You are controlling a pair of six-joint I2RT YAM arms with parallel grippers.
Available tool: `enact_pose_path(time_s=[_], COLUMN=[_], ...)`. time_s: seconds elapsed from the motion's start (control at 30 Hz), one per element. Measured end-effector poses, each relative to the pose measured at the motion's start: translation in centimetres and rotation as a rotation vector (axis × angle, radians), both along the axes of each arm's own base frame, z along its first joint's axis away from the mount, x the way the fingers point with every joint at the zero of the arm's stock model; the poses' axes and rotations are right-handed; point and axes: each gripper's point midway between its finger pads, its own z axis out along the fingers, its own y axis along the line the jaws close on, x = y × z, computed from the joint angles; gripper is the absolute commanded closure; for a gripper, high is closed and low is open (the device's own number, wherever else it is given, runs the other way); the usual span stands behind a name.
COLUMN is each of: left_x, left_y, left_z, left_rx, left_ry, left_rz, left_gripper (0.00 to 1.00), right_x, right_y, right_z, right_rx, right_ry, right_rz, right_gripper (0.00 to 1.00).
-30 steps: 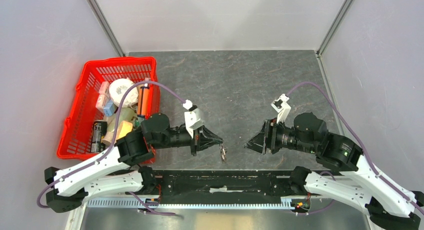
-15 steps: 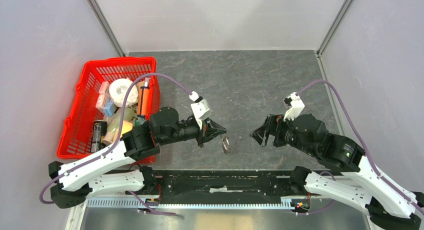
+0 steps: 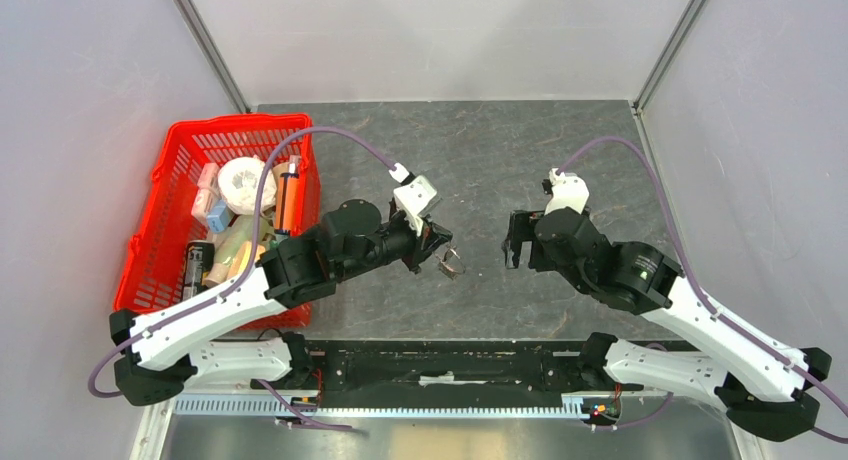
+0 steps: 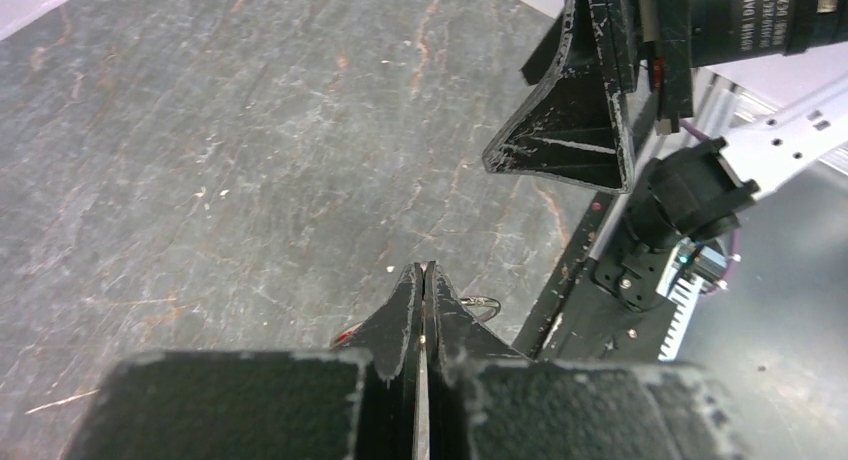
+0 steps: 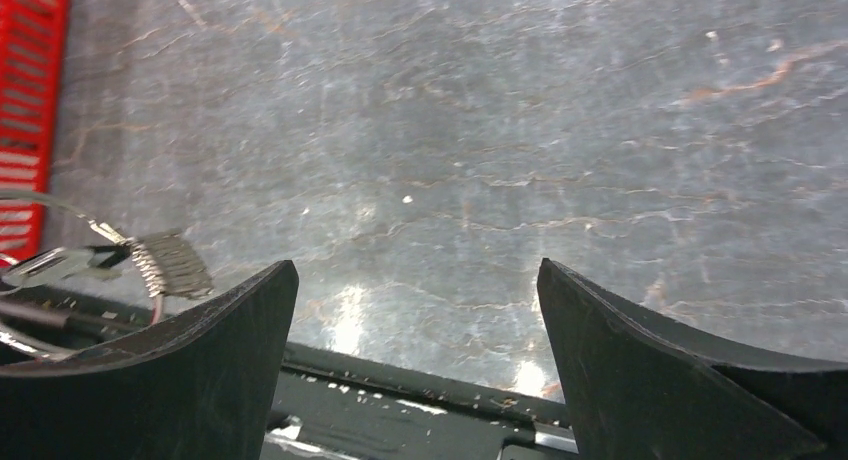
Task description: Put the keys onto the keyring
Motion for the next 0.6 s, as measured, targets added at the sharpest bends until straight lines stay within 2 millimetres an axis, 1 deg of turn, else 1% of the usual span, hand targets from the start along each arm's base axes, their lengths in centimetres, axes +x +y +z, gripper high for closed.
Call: enact_pose_path(time_s=[0.13, 0.3, 0.6], left_x=[0.9, 2.2, 4.6], left_y=[0.0, -0.5, -2.1], left_z=[-0.1, -0.8, -3.7], left_rx=[0.014, 0.042, 0.13], left_ry=[-0.01, -0.014, -0.004], left_rz=[0.045, 0.094, 0.171], left_gripper=[0.98, 0.98, 0.98], right_x=[0.9, 1.0, 0.8], right_y=[-1.0, -2.4, -5.0], right_z=[0.2, -0.1, -0.6], right_rx=[-0.045, -0.072, -0.147], right_ry=[-0.015, -0.019, -0.021], right_rz=[-0.078, -0.147, -0.249], right_gripper=[0.03, 0.03, 0.03])
